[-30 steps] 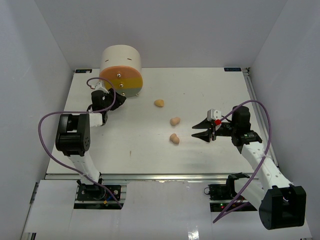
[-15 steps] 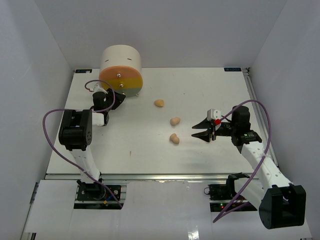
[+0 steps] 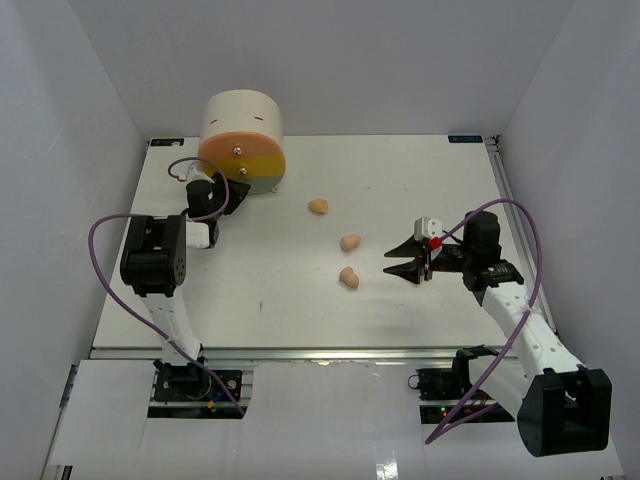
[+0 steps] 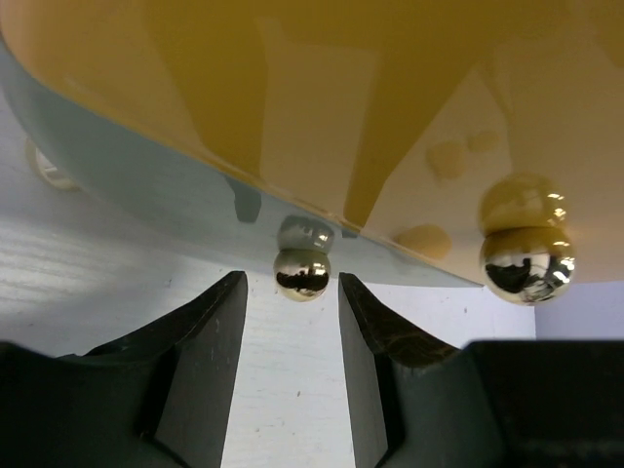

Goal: Organize the makeup

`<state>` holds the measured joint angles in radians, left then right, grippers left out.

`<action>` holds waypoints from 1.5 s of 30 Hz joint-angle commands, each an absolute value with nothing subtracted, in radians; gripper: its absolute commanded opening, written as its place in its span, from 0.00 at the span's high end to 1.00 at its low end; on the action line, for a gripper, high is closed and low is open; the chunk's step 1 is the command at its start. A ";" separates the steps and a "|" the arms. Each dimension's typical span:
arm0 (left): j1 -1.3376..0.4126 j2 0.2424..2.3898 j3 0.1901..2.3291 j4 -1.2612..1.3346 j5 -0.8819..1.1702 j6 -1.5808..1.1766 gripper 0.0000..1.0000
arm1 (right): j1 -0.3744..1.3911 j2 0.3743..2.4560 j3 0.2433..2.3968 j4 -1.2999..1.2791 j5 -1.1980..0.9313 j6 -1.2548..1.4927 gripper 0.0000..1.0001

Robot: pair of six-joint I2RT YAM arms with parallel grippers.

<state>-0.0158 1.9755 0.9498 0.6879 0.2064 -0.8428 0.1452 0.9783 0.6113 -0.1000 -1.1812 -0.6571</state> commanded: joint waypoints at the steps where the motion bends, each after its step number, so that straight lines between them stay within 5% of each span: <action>1: -0.009 1.981 0.986 0.723 0.209 -0.861 0.47 | 0.140 0.984 0.646 -0.068 -1.200 -0.652 0.54; 12: -0.005 2.017 1.005 0.732 0.245 -0.894 0.69 | 0.137 0.980 0.647 -0.069 -1.198 -0.652 0.54; 36: -0.008 1.727 0.590 0.912 0.356 -0.918 0.78 | 0.127 0.970 0.646 -0.067 -1.192 -0.652 0.54; 38: -0.008 1.718 0.562 0.909 0.365 -0.917 0.74 | 0.126 0.973 0.644 -0.068 -1.190 -0.652 0.54; 42: -0.008 1.713 0.585 0.863 0.367 -0.911 0.44 | 0.124 0.977 0.644 -0.069 -1.181 -0.649 0.51; 45: -0.007 1.690 0.600 0.830 0.365 -0.903 0.32 | 0.124 0.978 0.642 -0.069 -1.166 -0.649 0.47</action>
